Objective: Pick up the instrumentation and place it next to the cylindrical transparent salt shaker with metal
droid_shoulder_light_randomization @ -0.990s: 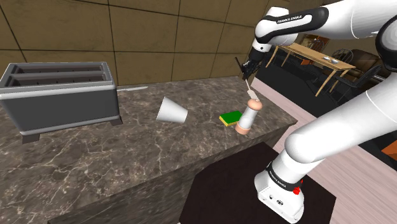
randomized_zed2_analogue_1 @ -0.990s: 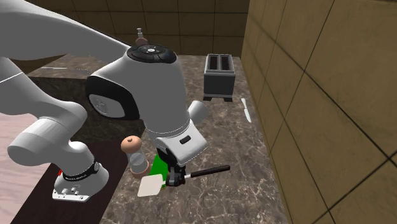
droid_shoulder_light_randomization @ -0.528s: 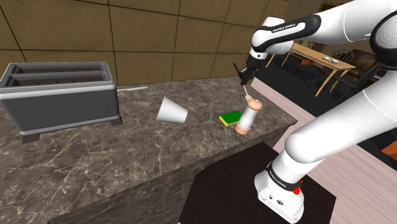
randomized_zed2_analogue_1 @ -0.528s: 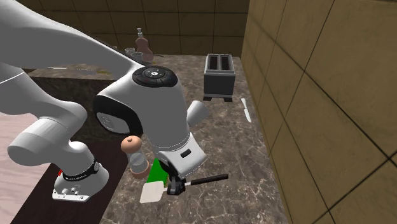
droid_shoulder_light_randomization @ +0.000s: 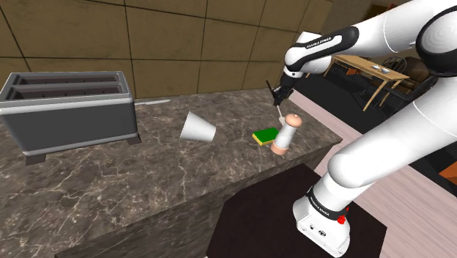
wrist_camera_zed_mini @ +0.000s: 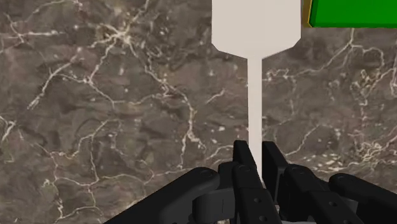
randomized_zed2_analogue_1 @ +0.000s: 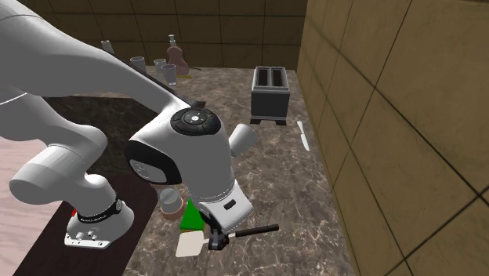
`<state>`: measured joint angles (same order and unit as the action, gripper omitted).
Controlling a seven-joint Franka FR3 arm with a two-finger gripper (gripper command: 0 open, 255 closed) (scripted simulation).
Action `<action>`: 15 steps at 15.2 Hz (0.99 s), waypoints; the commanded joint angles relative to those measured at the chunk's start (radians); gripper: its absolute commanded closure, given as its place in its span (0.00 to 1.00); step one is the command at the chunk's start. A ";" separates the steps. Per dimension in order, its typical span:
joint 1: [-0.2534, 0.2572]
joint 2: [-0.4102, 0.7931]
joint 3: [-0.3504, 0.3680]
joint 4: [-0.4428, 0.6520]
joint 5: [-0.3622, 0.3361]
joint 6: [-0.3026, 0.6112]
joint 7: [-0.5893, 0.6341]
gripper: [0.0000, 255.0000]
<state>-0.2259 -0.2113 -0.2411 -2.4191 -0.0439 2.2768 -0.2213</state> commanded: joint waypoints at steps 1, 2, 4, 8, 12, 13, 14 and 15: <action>0.002 0.016 -0.001 -0.013 0.004 0.029 -0.001 1.00; 0.002 0.024 -0.002 -0.020 0.006 0.044 -0.003 1.00; 0.003 0.041 -0.004 -0.032 0.010 0.073 -0.007 1.00; 0.005 0.078 -0.007 -0.055 0.021 0.132 -0.016 1.00; 0.007 0.119 -0.010 -0.074 0.035 0.191 -0.027 1.00; 0.008 0.130 -0.011 -0.078 0.039 0.206 -0.030 1.00; 0.009 0.146 -0.012 -0.084 0.045 0.227 -0.035 1.00; 0.009 0.146 -0.012 -0.084 0.045 0.227 -0.035 1.00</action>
<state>-0.2177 -0.0748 -0.2525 -2.5041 -0.0024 2.4950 -0.2536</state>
